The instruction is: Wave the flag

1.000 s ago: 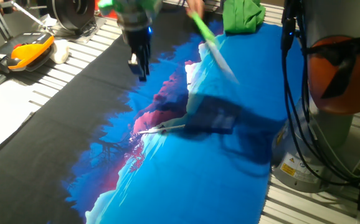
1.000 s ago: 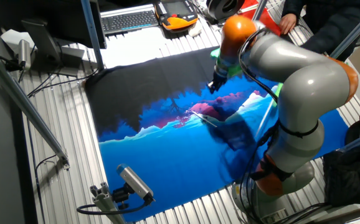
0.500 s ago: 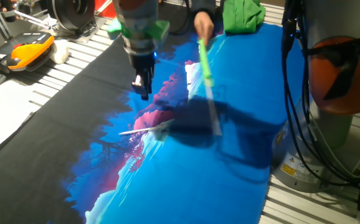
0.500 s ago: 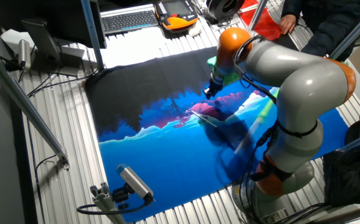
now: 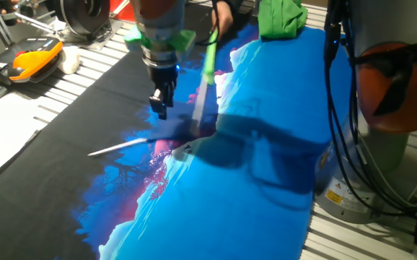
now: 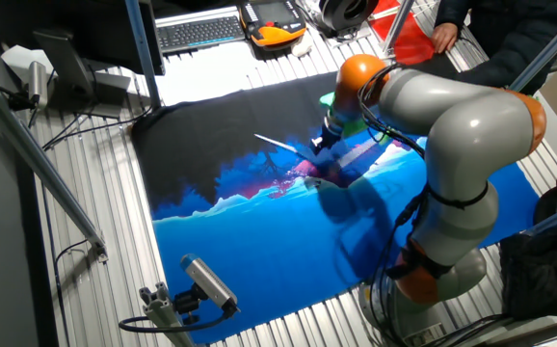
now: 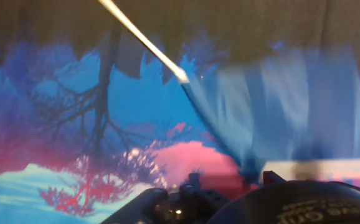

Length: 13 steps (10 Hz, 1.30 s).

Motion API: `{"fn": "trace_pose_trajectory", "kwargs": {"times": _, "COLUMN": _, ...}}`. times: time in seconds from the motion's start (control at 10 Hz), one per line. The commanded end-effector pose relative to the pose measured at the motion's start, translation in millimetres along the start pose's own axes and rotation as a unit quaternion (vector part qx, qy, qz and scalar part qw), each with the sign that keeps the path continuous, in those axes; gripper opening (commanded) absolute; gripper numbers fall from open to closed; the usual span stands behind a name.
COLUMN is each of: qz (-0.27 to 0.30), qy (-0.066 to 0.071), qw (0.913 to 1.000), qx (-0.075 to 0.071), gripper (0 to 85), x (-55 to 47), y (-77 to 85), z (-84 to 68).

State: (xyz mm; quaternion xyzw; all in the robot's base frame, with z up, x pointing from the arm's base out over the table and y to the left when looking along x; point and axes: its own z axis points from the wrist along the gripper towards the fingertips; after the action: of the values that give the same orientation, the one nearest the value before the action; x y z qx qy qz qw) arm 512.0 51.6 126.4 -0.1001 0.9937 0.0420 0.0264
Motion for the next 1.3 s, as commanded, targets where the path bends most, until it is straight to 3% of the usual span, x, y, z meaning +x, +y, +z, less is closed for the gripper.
{"fn": "trace_pose_trajectory", "kwargs": {"times": 0.0, "qz": 0.0, "qy": 0.001, "qw": 1.0, "qx": -0.002, "gripper": 51.0, "x": -6.3, "y": -3.0, "z": -2.8}}
{"fn": "trace_pose_trajectory", "kwargs": {"times": 0.1, "qz": 0.002, "qy": -0.003, "qw": 0.9999, "qx": -0.014, "gripper": 51.0, "x": -11.2, "y": -6.8, "z": -4.1}}
{"fn": "trace_pose_trajectory", "kwargs": {"times": 0.2, "qz": 0.0, "qy": -0.004, "qw": 0.9999, "qx": -0.014, "gripper": 34.0, "x": -13.4, "y": -9.6, "z": -4.7}}
{"fn": "trace_pose_trajectory", "kwargs": {"times": 0.3, "qz": -0.017, "qy": 0.006, "qw": 0.9998, "qx": -0.009, "gripper": 17.0, "x": -13.4, "y": -9.6, "z": -4.7}}
{"fn": "trace_pose_trajectory", "kwargs": {"times": 0.4, "qz": -0.047, "qy": 0.027, "qw": 0.9985, "qx": -0.001, "gripper": 0.0, "x": -13.4, "y": -9.6, "z": -4.7}}
{"fn": "trace_pose_trajectory", "kwargs": {"times": 0.5, "qz": -0.057, "qy": 0.033, "qw": 0.9977, "qx": 0.014, "gripper": 0.0, "x": -13.4, "y": -9.6, "z": -4.7}}
{"fn": "trace_pose_trajectory", "kwargs": {"times": 0.6, "qz": -0.057, "qy": 0.027, "qw": 0.998, "qx": 0.002, "gripper": 0.0, "x": -13.4, "y": -9.6, "z": -4.7}}
{"fn": "trace_pose_trajectory", "kwargs": {"times": 0.7, "qz": -0.055, "qy": 0.015, "qw": 0.9982, "qx": -0.019, "gripper": 0.0, "x": -13.4, "y": -9.6, "z": -4.7}}
{"fn": "trace_pose_trajectory", "kwargs": {"times": 0.8, "qz": -0.063, "qy": 0.005, "qw": 0.9979, "qx": -0.015, "gripper": 0.0, "x": -13.4, "y": -9.6, "z": -4.7}}
{"fn": "trace_pose_trajectory", "kwargs": {"times": 0.9, "qz": -0.056, "qy": 0.007, "qw": 0.9984, "qx": -0.013, "gripper": 0.0, "x": -13.4, "y": -9.6, "z": -4.7}}
{"fn": "trace_pose_trajectory", "kwargs": {"times": 1.1, "qz": -0.025, "qy": 0.007, "qw": 0.9996, "qx": 0.01, "gripper": 0.0, "x": -13.4, "y": -9.6, "z": -4.7}}
{"fn": "trace_pose_trajectory", "kwargs": {"times": 1.2, "qz": -0.017, "qy": 0.01, "qw": 0.9995, "qx": 0.026, "gripper": 17.0, "x": -13.4, "y": -9.6, "z": -4.7}}
